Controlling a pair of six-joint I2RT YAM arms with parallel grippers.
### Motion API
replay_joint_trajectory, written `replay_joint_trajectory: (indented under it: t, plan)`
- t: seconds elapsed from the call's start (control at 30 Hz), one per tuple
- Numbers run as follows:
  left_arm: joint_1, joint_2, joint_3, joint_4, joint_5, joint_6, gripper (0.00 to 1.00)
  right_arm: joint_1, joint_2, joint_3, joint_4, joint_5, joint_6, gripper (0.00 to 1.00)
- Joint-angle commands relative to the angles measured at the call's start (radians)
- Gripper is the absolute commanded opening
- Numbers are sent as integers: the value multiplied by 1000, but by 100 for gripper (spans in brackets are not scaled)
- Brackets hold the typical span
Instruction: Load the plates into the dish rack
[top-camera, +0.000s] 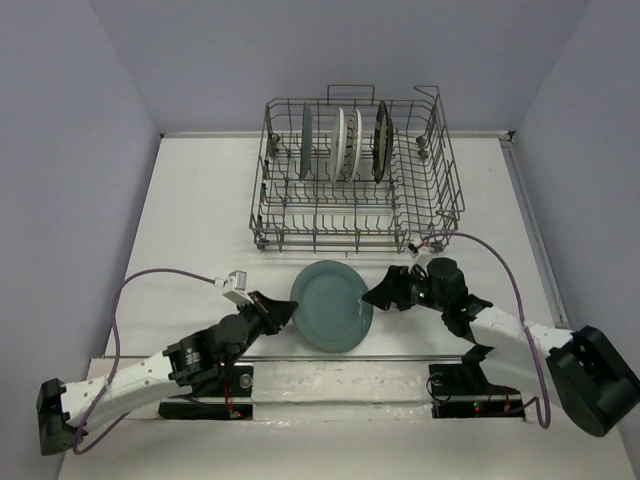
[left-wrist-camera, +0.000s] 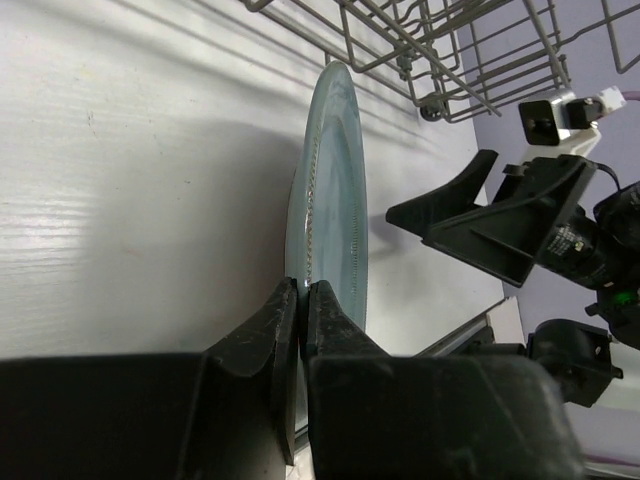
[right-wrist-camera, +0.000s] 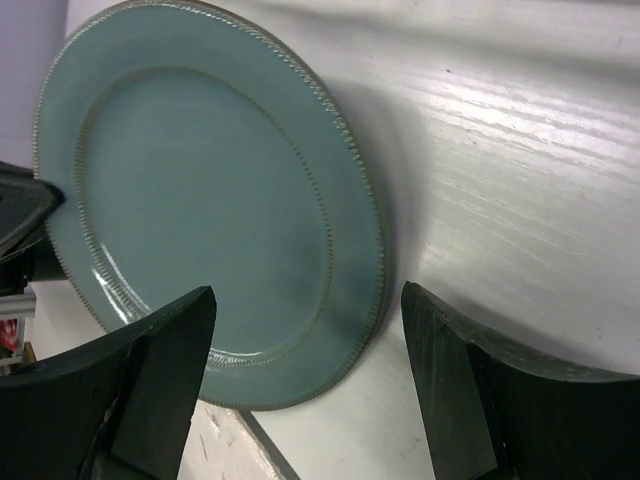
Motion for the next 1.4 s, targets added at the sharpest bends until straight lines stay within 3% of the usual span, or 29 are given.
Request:
replay_joint_trajectory:
  t: [0.0, 0.37, 0.5, 0.7, 0.8, 1.0, 1.23, 1.37]
  plan:
    - [1, 52, 64, 117, -4, 5, 6, -6, 160, -15, 301, 1, 49, 81]
    - [10, 13, 107, 67, 58, 24, 6, -16, 530, -44, 673, -39, 138, 81]
    - [11, 13, 109, 54, 72, 16, 6, -16, 616, -83, 889, -82, 201, 74]
    - [14, 68, 107, 71, 70, 22, 6, 44, 708, -127, 1072, -137, 249, 58]
    - [22, 96, 107, 79, 70, 22, 6, 55, 802, -146, 1356, -232, 313, 55]
    - [33, 157, 107, 107, 78, 34, 6, 153, 767, -126, 1363, -288, 290, 47]
    - [36, 223, 110, 107, 76, 40, 6, 175, 563, -127, 1359, -335, 292, 43]
    - [37, 217, 99, 123, 88, 34, 6, 194, 425, -123, 1212, -329, 247, 43]
